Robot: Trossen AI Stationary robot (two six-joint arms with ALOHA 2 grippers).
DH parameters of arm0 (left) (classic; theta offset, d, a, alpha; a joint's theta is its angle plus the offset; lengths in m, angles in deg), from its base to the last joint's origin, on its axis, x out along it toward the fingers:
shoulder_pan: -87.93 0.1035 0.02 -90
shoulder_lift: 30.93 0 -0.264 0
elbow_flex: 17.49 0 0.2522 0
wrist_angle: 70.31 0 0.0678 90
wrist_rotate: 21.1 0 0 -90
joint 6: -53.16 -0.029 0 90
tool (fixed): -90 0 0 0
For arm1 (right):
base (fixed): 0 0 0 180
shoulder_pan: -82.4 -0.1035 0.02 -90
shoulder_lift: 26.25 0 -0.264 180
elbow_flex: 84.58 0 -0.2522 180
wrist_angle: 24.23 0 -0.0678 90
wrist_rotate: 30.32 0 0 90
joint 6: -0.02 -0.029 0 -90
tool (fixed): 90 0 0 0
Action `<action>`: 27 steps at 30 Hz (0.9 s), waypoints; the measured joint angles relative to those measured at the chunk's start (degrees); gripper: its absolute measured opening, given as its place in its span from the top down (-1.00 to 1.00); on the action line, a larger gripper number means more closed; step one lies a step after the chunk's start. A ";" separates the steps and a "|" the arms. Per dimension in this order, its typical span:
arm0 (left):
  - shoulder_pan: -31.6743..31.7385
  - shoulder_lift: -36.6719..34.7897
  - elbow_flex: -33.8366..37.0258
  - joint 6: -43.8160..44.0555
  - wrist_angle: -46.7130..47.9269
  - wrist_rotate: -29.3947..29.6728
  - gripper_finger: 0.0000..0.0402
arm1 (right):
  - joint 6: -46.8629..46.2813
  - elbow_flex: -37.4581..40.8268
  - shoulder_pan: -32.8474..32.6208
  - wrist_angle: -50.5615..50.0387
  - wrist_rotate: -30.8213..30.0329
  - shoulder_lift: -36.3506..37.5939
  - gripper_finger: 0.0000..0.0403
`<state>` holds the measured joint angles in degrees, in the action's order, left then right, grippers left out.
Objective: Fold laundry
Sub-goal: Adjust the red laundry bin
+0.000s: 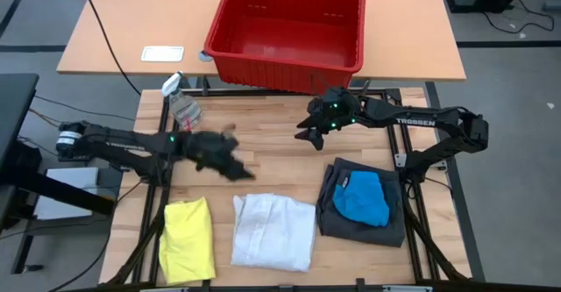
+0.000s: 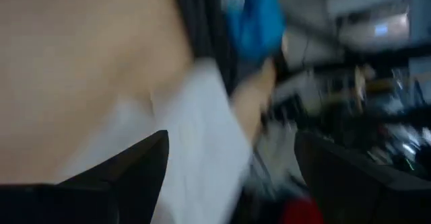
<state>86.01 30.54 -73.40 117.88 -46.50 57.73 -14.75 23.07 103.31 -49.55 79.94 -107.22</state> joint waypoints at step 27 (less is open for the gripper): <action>58.17 30.22 -32.70 -40.17 -17.12 -14.27 -0.62 | -5.84 -17.34 20.27 0.97 -21.30 -7.28 -0.04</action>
<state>144.19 60.76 -106.10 77.71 -63.62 43.46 -20.60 5.73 123.59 -48.58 58.64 -114.50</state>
